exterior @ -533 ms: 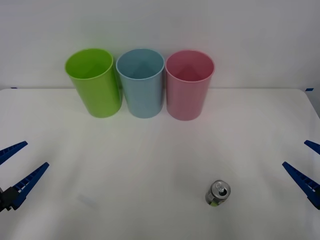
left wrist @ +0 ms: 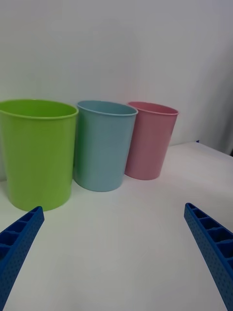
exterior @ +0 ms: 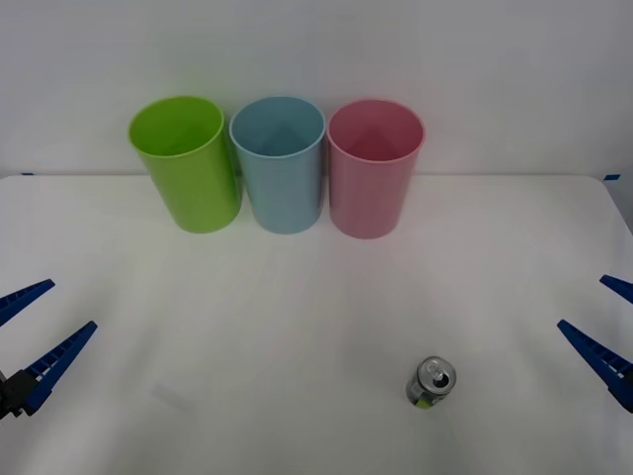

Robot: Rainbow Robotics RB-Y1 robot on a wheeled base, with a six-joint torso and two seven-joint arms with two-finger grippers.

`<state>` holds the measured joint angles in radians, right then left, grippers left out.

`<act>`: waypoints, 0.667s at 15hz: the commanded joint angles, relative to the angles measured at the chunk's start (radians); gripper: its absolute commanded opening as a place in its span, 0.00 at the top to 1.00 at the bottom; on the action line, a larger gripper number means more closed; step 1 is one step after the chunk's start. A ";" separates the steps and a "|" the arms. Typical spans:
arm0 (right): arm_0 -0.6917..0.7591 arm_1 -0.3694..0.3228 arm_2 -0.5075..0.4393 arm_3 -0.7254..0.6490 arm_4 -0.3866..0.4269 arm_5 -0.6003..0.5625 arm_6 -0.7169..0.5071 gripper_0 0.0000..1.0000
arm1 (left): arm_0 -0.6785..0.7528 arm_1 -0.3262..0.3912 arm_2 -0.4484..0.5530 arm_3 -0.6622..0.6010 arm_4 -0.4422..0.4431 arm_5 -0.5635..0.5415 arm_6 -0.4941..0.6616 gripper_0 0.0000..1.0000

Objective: Grasp the object on the table and drop it into the matching bin: aluminum can to the light blue bin, PET bottle to the pink bin.

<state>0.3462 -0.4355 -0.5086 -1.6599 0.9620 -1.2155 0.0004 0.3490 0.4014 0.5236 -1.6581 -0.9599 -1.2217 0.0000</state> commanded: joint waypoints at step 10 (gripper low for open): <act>-0.046 -0.094 0.104 0.200 0.050 -0.153 0.139 0.00 | 0.000 0.000 0.000 0.000 0.000 0.000 0.000 0.00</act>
<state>0.3119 -0.5292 -0.4076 -1.4818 1.0095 -1.3527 0.1034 0.3490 0.4014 0.5236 -1.6581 -0.9599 -1.2217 0.0000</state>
